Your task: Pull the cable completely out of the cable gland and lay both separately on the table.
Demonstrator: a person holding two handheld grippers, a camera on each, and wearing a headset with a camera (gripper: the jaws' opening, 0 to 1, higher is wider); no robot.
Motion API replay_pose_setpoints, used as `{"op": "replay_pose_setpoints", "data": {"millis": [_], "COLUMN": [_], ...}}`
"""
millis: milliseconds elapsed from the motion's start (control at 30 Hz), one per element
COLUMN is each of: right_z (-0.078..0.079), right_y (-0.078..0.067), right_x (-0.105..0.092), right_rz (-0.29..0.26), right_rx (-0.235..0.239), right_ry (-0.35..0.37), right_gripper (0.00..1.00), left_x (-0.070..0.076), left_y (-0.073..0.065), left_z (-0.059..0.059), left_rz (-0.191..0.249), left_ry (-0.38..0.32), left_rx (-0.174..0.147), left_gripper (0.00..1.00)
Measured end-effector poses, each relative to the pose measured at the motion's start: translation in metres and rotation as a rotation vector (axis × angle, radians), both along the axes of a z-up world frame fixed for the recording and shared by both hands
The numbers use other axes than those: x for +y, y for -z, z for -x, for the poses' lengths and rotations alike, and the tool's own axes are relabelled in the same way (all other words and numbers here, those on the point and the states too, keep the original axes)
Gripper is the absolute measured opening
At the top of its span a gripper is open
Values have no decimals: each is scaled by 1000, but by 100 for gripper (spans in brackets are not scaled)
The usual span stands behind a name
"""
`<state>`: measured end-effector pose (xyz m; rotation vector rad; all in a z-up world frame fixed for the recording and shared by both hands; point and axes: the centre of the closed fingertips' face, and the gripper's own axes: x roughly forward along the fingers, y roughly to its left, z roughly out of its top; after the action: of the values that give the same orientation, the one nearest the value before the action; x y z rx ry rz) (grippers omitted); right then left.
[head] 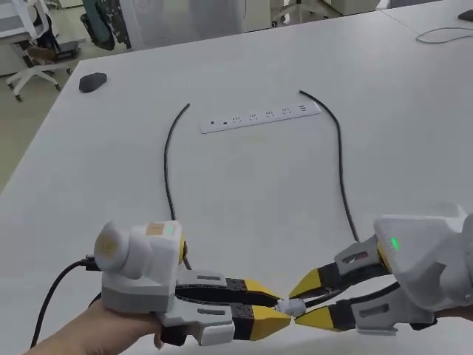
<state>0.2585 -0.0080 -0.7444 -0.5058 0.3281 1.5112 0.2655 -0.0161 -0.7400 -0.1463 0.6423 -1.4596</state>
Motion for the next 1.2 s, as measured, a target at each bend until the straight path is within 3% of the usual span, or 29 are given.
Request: {"op": "replay_pose_setpoints", "data": {"millis": [100,167,200,233,267,300,333,367,433,500,700,767,833,933,967,1033,1100,1167,1200], "right_z": [1,1,2,1,1,2,0,0,-5,-6,-1,1,1,1,2,1,2,2,2], "right_y": [-2,-3,-2,-2,-3,-4,-9,-9,-8,-10,-11,-12,-13,-14,-15,-13,-12,-9,-11], "right_x": [0,0,0,-1,1,1,3,1,-2,-1,0,0,0,0,1,1,1,-2,0], "right_rz": [-7,-12,-16,-15,-32,-41,-79,-78,-84,-96,-86,-82,-86,-90,-89,-74,-65,-28,-37], "right_rx": [-2,4,52,149,226,284,301,306,310,345,405,423,412,369,352,264,223,119,83], "right_ry": [-2,9,34,87,117,132,130,129,151,162,157,158,153,141,136,107,94,74,61], "right_gripper": [7,8,8,9,10,11,12,11,10,11,9,9,8,8,8,8,7,7,7], "left_x": [-1,-1,-1,-1,0,0,0,-1,-2,-1,-2,-2,-2,-2,-2,-1,-1,0,-1], "left_y": [-2,-4,-4,-4,-1,1,1,0,-3,-6,-12,-13,-14,-13,-13,-11,-10,-9,-9], "left_z": [1,2,2,2,1,2,3,4,5,3,3,4,4,2,2,1,2,1,0], "left_rz": [-3,-12,-18,-24,-48,-65,-79,-80,-72,-67,-54,-51,-53,-50,-48,-53,-63,-70,-65], "left_ry": [4,13,15,18,30,42,59,65,71,65,63,70,75,69,67,52,46,9,5], "left_rx": [13,-12,-22,-41,-94,-117,-149,-164,-183,-207,-236,-232,-246,-236,-221,-188,-159,-75,-59], "left_gripper": [16,16,16,16,16,16,16,16,16,16,15,15,15,15,15,15,15,15,15]}}
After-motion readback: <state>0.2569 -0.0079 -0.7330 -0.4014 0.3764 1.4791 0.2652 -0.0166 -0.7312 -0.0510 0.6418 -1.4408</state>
